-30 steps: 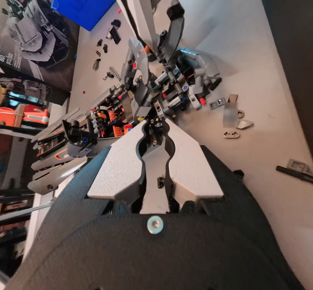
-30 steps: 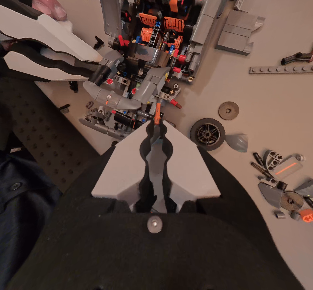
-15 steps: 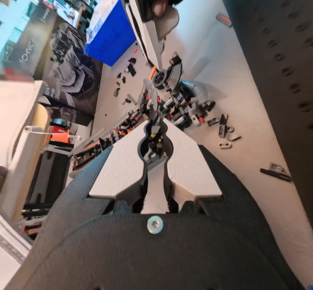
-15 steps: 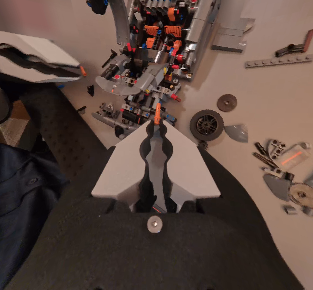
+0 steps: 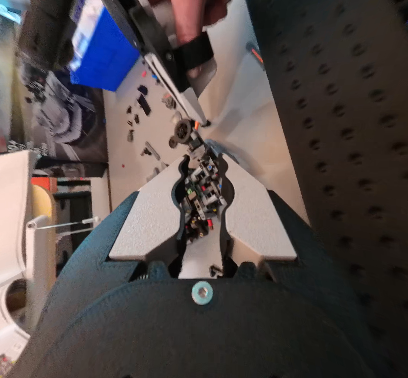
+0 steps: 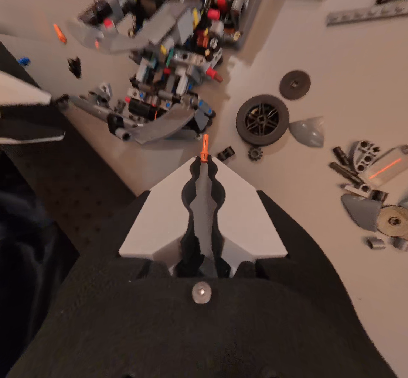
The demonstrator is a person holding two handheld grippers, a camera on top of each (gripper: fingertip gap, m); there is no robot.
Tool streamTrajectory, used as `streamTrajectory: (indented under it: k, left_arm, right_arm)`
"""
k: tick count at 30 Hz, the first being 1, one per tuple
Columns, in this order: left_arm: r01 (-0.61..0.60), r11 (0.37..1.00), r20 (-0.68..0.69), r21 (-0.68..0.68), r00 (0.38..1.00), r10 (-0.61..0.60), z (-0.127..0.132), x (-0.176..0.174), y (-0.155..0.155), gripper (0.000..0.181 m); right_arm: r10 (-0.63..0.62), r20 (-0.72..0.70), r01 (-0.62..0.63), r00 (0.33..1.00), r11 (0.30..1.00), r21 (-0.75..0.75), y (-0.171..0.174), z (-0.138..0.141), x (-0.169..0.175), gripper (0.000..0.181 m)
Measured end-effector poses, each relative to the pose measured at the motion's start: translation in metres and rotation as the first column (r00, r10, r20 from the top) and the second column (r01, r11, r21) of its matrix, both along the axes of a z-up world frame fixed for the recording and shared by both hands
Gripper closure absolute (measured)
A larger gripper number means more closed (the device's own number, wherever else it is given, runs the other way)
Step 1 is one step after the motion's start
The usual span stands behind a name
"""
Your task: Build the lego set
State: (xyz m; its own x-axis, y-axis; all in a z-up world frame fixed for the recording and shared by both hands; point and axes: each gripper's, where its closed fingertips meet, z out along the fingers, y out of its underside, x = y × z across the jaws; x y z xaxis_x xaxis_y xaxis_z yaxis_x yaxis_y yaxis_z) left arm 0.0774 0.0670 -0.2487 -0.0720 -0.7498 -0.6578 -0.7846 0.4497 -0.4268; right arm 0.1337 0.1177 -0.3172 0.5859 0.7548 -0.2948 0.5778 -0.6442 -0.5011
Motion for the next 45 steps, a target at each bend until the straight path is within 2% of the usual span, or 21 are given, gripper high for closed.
streamTrajectory:
  k: [2, 4, 8, 11, 13, 16, 21, 27, 29, 33, 39, 45]
  left_arm:
    - [-0.027, 1.0, -0.057, -0.016, 0.998, 0.026, -0.016, -0.007, 0.003, 0.159]
    - [-0.078, 0.994, -0.109, -0.072, 0.992, 0.07, -0.033, -0.016, 0.005, 0.154]
    - [-0.107, 0.99, -0.139, -0.091, 0.986, 0.094, -0.049, -0.019, 0.009, 0.154]
    - [-0.134, 0.989, -0.205, -0.064, 0.972, 0.118, -0.062, -0.023, 0.014, 0.159]
    - [-0.138, 0.989, -0.236, -0.054, 0.964, 0.122, -0.071, -0.028, 0.014, 0.17]
    - [-0.148, 0.988, -0.223, -0.033, 0.965, 0.137, -0.072, -0.03, 0.016, 0.17]
    - [-0.163, 0.985, -0.192, -0.064, 0.97, 0.148, -0.073, -0.033, 0.016, 0.169]
    - [-0.154, 0.986, -0.182, -0.069, 0.973, 0.14, -0.073, -0.039, 0.016, 0.169]
    - [-0.143, 0.987, -0.183, -0.069, 0.975, 0.128, -0.073, -0.041, 0.016, 0.169]
    - [-0.128, 0.99, -0.194, -0.066, 0.975, 0.113, -0.073, -0.048, 0.016, 0.169]
    - [-0.111, 0.991, -0.178, -0.068, 0.979, 0.098, -0.073, -0.054, 0.017, 0.169]
    - [-0.102, 0.992, -0.163, -0.075, 0.983, 0.089, -0.074, -0.056, 0.017, 0.169]
  right_arm:
    - [0.049, 0.0, -0.049, 0.999, 0.998, -0.027, -0.012, -0.007, -0.003, 0.177]
    - [0.087, -0.018, -0.087, 0.996, 0.995, -0.047, -0.021, -0.011, -0.009, 0.177]
    - [0.098, -0.006, -0.099, 0.995, 0.994, -0.047, -0.023, -0.018, -0.005, 0.176]
    - [0.132, -0.029, -0.133, 0.991, 0.991, -0.029, -0.024, -0.014, -0.007, 0.161]
    - [0.147, -0.059, -0.149, 0.987, 0.989, -0.019, -0.023, -0.007, -0.007, 0.152]
    - [0.15, -0.044, -0.145, 0.988, 0.984, 0.099, -0.005, 0.004, -0.004, 0.151]
    - [0.288, -0.038, -0.265, 0.957, 0.92, 0.287, 0.015, 0.019, -0.021, 0.152]
    - [0.413, 0.034, -0.405, 0.91, 0.868, 0.288, 0.02, 0.011, -0.031, 0.151]
    - [0.464, 0.072, -0.461, 0.883, 0.829, 0.317, 0.02, 0.009, -0.035, 0.149]
    - [0.526, 0.091, -0.526, 0.846, 0.792, 0.31, 0.019, 0.005, -0.044, 0.14]
    - [0.589, 0.001, -0.569, 0.808, 0.781, 0.257, 0.015, 0.001, -0.053, 0.149]
    - [0.634, -0.045, -0.599, 0.772, 0.75, 0.28, 0.011, 0.006, -0.055, 0.151]
